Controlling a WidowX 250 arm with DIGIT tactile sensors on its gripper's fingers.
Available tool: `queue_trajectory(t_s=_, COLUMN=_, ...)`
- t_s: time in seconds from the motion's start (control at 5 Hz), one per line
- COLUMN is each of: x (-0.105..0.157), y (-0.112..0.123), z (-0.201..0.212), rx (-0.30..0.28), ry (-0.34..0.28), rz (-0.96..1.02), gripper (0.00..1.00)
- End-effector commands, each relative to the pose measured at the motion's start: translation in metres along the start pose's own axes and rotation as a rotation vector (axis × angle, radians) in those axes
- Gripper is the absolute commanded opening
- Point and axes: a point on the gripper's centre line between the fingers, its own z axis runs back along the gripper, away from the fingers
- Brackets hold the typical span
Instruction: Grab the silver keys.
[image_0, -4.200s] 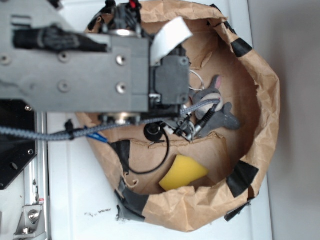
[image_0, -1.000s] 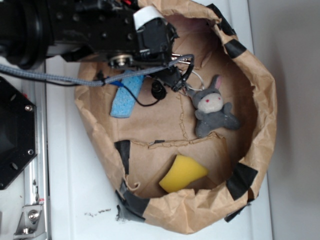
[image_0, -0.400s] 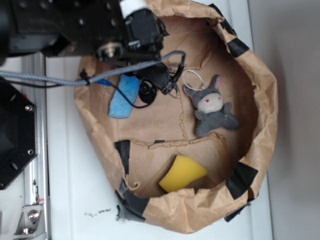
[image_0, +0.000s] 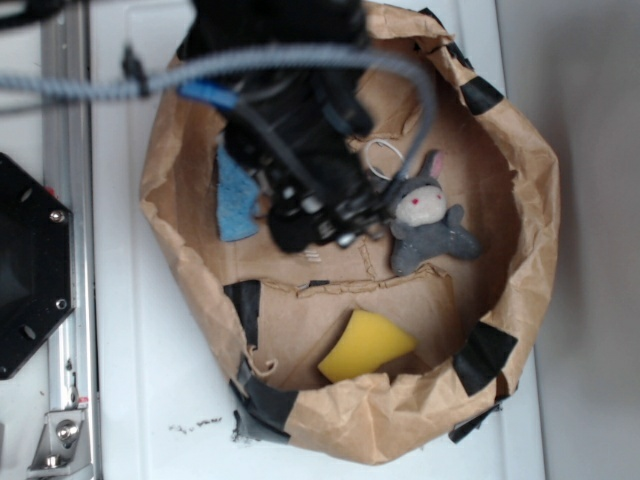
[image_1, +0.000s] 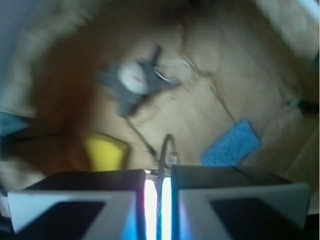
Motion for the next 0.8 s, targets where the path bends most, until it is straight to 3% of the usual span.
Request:
queue_trajectory(t_s=0.0, x=0.0359, y=-0.0100, z=-0.0056, rx=0.079, ry=-0.092, rz=-0.021, gripper=0.00)
queue_trajectory(t_s=0.6, x=0.0321, y=-0.0084, z=-0.0108, rx=0.089, ry=-0.107, rz=-0.064, gripper=0.00)
